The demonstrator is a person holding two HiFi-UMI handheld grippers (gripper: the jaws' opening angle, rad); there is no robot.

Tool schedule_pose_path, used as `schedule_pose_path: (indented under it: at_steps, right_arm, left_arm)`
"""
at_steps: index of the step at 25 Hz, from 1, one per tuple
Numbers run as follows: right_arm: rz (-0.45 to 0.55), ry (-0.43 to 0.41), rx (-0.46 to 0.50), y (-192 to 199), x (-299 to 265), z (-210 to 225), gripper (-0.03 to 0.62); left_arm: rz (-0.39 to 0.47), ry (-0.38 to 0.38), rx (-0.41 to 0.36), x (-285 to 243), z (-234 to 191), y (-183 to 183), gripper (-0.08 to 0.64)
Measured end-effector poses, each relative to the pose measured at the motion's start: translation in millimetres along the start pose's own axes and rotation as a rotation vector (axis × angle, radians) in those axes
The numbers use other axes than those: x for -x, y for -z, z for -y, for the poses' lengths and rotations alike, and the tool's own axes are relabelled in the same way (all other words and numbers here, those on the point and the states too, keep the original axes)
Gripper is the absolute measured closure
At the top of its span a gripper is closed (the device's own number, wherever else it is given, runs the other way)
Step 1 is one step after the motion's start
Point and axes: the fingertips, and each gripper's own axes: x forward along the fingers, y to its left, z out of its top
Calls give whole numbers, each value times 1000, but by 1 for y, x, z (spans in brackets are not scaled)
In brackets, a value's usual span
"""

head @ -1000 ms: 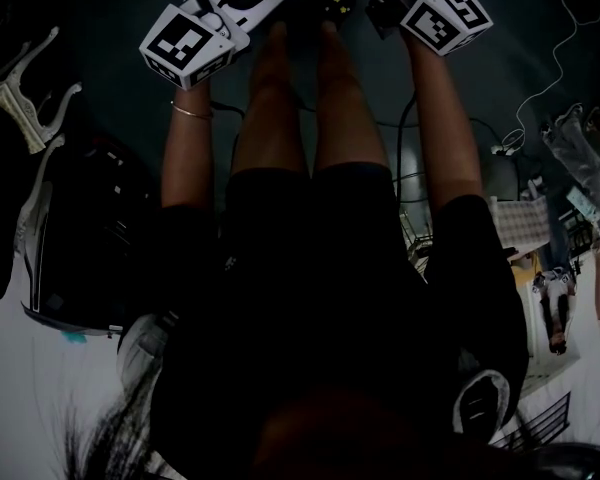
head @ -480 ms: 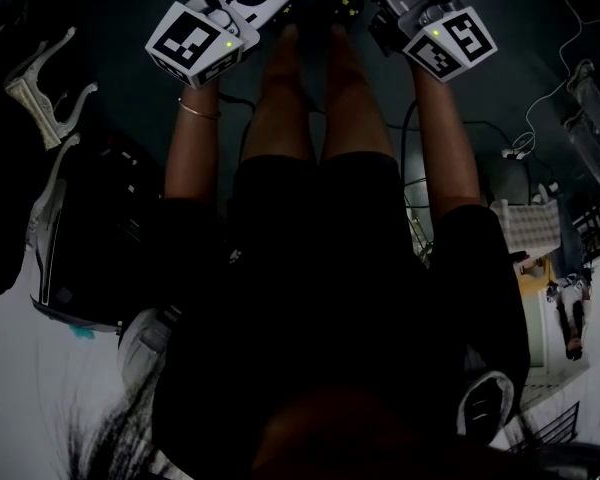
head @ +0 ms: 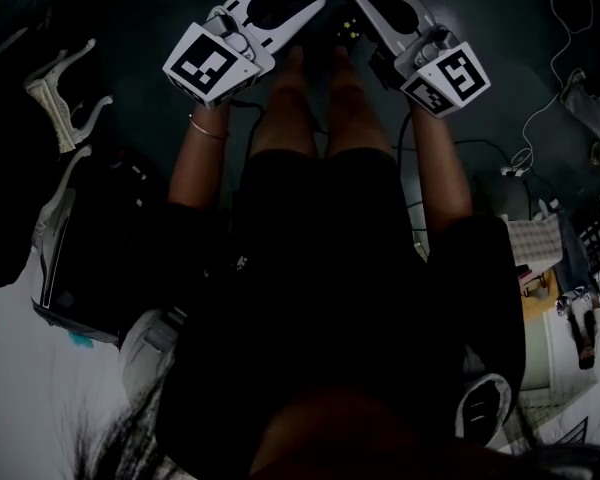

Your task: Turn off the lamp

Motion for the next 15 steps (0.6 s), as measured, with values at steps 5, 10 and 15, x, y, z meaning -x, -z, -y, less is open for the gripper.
schedule_pose_path:
  at_steps: [5,10,15]
  right_arm:
    - [17,-14,13,-20,6,-23,592]
    - [44,-35,9,-36,12,-47,592]
    - [57,-42,8,-49,15,-65,592]
  left_arm:
    - [18,18,-38,4,15,-26,549]
    - [-14,26,-56,6,30,-44,554]
    - [-18,41,-69,11,45,-63,554]
